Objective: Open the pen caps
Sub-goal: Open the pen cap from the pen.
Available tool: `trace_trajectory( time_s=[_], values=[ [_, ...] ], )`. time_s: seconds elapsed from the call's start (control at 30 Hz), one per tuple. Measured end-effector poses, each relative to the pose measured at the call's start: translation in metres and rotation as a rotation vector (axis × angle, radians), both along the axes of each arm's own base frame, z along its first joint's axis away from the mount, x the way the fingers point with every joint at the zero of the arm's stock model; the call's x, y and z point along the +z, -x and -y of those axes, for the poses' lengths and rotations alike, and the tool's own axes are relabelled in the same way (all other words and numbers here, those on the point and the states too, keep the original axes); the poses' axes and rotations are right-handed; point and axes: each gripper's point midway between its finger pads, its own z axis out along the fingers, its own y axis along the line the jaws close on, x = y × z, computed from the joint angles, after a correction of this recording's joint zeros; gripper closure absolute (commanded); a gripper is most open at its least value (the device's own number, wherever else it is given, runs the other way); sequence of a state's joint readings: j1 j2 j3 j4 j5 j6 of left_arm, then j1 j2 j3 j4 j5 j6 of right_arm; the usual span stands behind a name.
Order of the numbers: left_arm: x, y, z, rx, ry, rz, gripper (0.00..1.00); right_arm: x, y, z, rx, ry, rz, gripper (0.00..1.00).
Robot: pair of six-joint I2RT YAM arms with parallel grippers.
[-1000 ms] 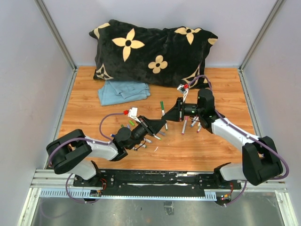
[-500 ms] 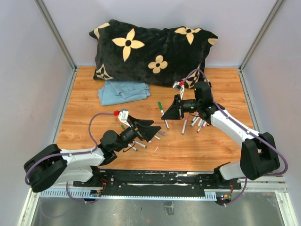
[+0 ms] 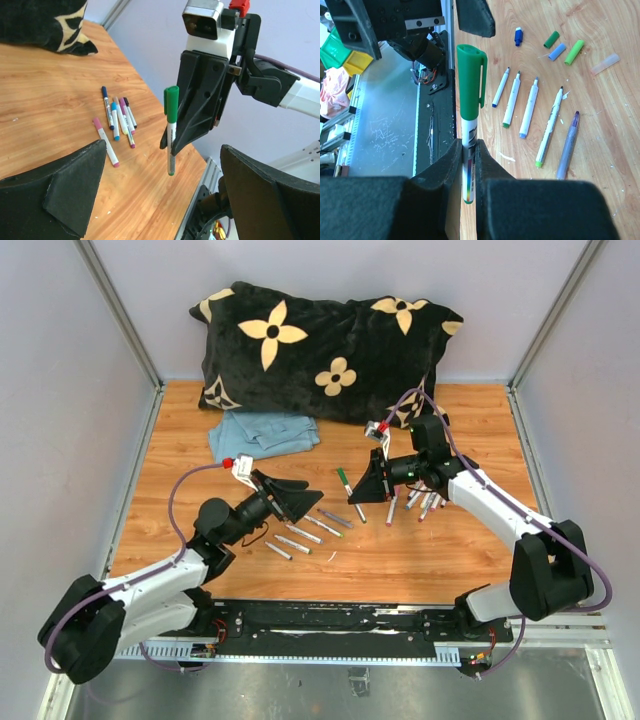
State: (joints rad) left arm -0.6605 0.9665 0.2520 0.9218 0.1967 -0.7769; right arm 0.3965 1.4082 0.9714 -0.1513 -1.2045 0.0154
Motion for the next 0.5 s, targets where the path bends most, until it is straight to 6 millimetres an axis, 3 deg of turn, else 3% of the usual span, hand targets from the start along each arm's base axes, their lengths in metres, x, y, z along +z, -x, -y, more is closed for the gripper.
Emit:
trace_trajectory(
  time_s=[0.5],
  values=[
    [0.015, -0.045, 0.032, -0.01, 0.015, -0.185, 0.14, -0.01, -0.004, 0.004, -0.03, 0.048, 0.009, 0.98]
  ],
)
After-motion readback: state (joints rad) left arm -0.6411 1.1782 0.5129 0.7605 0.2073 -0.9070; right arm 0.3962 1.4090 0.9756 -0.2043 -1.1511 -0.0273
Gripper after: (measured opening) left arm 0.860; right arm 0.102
